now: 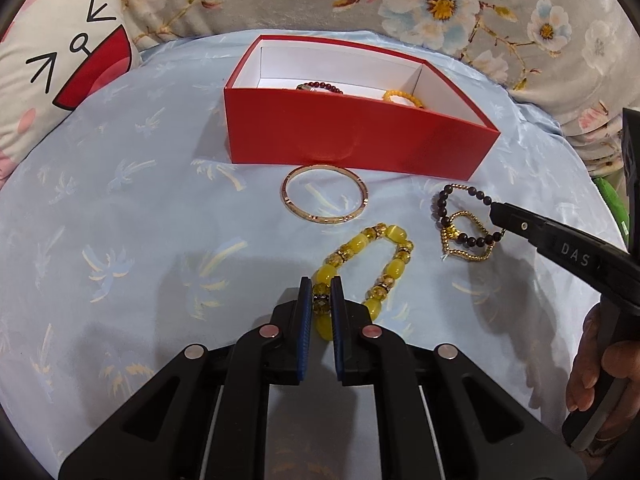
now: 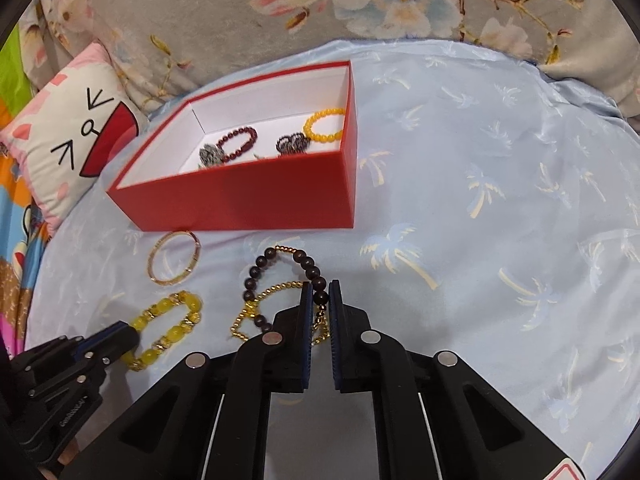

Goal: Organize jewelry
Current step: 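Lift both bracelets, carry them into the red box and open both grippers, then withdraw both grippers from the box back over the table, then grasp the gold bead chain with right gripper while left grasps the gold bangle, then lift the gold chain with right gripper while left carries the bangle toward the box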

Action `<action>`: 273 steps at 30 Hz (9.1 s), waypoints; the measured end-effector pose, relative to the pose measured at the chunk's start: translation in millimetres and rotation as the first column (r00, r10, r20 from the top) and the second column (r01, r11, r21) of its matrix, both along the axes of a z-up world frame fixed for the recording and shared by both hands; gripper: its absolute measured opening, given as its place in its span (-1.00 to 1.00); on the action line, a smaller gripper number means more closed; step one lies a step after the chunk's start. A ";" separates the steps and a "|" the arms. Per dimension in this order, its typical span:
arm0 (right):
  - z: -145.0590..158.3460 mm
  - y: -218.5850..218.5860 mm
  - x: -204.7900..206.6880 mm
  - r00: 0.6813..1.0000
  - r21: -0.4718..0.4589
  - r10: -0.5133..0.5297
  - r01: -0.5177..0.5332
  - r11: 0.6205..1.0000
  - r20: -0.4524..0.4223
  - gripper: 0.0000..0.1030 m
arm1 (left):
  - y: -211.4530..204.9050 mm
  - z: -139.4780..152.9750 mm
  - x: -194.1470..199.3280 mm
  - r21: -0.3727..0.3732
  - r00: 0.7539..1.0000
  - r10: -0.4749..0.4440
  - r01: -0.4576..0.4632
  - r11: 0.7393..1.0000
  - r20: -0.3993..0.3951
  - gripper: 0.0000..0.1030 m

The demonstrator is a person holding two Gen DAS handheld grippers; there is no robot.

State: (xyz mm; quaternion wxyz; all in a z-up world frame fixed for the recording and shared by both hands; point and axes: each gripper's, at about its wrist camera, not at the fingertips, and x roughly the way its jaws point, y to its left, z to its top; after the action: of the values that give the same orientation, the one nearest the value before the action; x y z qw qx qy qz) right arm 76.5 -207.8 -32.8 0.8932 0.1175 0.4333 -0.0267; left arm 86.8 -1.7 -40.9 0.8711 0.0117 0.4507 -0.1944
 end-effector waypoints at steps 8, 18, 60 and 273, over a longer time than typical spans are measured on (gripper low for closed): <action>38.7 -1.2 -19.8 0.997 0.025 0.011 -0.013 1.000 0.081 -0.86 | -3.1 29.9 -14.3 -0.042 0.999 -0.035 0.037 0.998 0.040 -0.83; 75.3 2.8 -35.0 0.986 0.038 0.032 -0.039 0.999 0.163 -0.86 | 1.8 67.3 -21.1 -0.077 0.995 -0.048 0.055 0.996 0.091 -0.83; 116.2 10.5 41.8 0.969 -0.006 0.080 -0.081 0.997 0.232 -0.86 | -15.1 166.8 83.0 -0.077 0.957 0.056 -0.036 0.996 0.283 -0.82; 33.7 40.9 -56.0 0.997 0.034 0.060 -0.061 0.998 0.048 -0.92 | -10.0 -10.6 9.4 0.159 0.997 0.055 -0.062 0.985 0.048 0.15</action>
State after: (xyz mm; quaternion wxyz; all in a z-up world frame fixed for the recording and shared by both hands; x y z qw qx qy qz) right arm 20.6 -166.9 0.8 0.9012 0.1206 0.4162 0.0107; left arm 96.2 -11.7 -51.5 0.8824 0.0725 0.4460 -0.1314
